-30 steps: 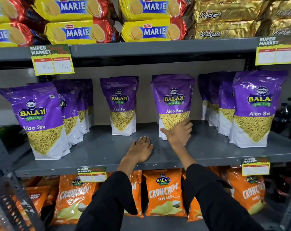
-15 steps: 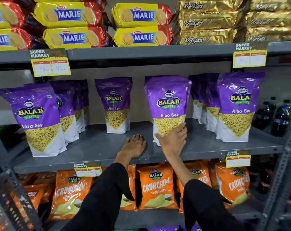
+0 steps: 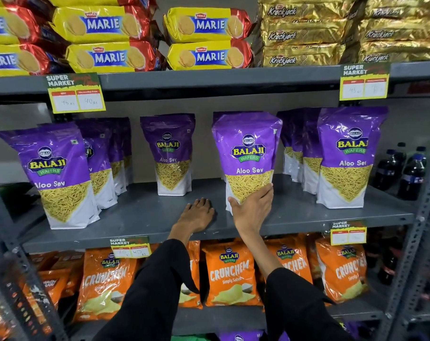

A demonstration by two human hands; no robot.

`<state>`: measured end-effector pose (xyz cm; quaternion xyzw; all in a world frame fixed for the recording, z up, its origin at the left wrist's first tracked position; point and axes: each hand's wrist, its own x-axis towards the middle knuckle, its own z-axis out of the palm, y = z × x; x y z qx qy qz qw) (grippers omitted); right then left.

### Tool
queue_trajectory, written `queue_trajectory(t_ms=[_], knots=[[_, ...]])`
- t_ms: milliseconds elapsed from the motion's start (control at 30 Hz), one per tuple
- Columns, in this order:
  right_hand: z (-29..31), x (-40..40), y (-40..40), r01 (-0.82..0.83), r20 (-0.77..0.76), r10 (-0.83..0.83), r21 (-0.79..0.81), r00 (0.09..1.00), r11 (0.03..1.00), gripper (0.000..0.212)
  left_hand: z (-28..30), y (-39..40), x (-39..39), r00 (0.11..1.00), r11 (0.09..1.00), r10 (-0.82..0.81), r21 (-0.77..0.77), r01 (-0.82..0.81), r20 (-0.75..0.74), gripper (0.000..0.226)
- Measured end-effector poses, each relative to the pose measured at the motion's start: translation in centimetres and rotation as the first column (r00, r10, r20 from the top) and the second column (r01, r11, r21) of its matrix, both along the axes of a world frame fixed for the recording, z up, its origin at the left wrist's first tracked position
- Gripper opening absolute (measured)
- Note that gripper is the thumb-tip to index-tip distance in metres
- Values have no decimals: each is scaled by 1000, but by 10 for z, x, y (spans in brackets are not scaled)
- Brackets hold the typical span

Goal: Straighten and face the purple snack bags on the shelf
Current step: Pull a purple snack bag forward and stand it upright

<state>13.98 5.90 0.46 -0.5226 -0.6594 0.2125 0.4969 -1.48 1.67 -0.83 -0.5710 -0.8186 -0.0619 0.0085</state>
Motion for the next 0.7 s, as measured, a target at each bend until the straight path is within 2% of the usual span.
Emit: queue_trajectory(t_ms=[700], knots=[[-6,-2,6,3,11,-3,26,1000,1000,121,2,-4,3,1000,1000,-7,23,7,14,55]])
